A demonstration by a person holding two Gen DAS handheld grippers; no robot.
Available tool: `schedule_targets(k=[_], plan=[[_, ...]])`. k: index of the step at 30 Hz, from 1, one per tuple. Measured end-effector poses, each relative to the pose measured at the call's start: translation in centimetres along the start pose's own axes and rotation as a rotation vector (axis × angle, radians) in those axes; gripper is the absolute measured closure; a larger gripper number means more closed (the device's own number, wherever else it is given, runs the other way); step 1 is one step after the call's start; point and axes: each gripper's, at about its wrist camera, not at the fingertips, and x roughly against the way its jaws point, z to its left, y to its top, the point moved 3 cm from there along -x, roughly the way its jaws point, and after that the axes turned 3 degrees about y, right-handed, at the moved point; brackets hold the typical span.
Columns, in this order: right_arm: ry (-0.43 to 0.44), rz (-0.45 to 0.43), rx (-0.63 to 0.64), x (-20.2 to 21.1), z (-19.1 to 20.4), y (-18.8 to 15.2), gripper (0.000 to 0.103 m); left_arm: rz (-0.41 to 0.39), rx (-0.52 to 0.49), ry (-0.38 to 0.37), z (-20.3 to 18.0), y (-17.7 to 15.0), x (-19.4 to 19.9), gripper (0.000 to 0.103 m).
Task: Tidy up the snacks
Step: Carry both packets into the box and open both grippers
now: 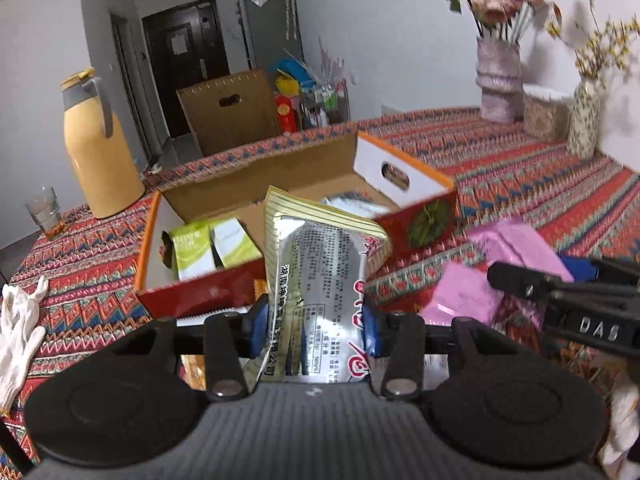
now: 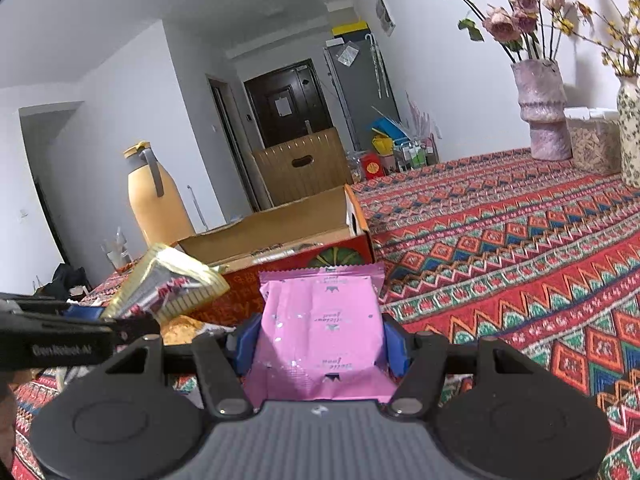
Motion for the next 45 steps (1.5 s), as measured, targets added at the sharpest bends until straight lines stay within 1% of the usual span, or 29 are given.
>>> schedule_targets(k=[9,20,27,35,40,45], plan=[[0.007,-0.021,0.032,-0.8,1.7,2.1,0.042,-0.054,0.100,-0.010,2.5,2.7,0.7,0.057],[0.009,-0.040,0.067,-3.9,3.6,5.5,0.042,-0.076,0.204,-0.006,5.9,5.8,-1.0,0.057],[0.006,-0.037,0.094,-7.6,4.7,7.8,0.042,-0.072,0.275,0.008,8.1,7.9,-3.7,0.057],[-0.005,-0.018,0.123,-12.3,5.5,9.8,0.042,-0.059,0.338,0.032,10.2,9.2,-7.2,0.058],[-0.029,-0.001,0.124,-15.0,5.1,10.0,0.042,-0.038,0.364,0.052,11.5,9.3,-9.8,0.058],[-0.051,0.012,0.114,-16.7,4.4,9.1,0.042,-0.011,0.391,0.054,12.1,8.2,-12.1,0.058]])
